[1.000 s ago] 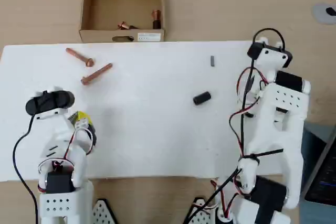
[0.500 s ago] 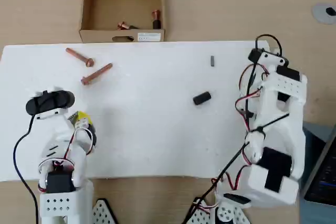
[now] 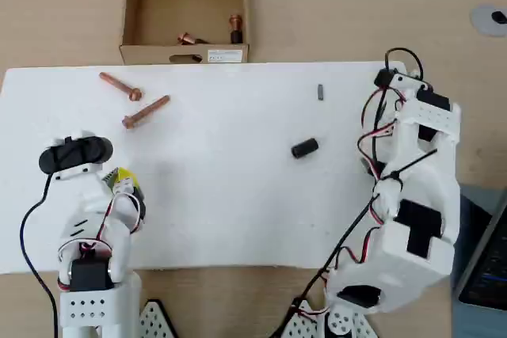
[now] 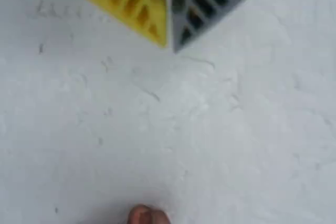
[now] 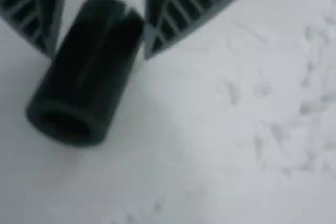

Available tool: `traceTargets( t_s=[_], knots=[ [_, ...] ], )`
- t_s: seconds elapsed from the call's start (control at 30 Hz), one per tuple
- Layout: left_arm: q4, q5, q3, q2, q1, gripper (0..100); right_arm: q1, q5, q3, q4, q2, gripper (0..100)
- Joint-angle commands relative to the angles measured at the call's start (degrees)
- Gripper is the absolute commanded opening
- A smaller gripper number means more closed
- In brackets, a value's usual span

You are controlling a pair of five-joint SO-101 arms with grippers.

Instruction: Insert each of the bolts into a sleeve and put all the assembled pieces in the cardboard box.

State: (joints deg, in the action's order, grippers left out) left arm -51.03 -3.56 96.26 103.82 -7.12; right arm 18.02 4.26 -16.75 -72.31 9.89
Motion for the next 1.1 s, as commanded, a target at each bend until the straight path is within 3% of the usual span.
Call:
traceTargets(
  t_s=[0.0,0.1,0.23,0.53,1.07],
  knots=[
    [0.3,-0.1,0.8,0.5,-0.5,0,1.1,-0.1,2.8,1.8,1.2,13.5],
    [0.3,-0.1,0.8,0.5,-0.5,0,1.1,-0.1,2.9,2.5,2.7,11.0],
    [0.3,-0.1,0.8,0.5,-0.4,0,0.7,-0.1,2.9,2.5,3.6,0.5],
    [0.3,0.2,0.8,0.5,-0.3,0,0.4,-0.4,3.7,1.9,-0.7,0.9],
    [0.2,0.3,0.8,0.5,1.4,0,-9.5,0.0,7.8,-15.4,-30.5,0.9]
  ],
)
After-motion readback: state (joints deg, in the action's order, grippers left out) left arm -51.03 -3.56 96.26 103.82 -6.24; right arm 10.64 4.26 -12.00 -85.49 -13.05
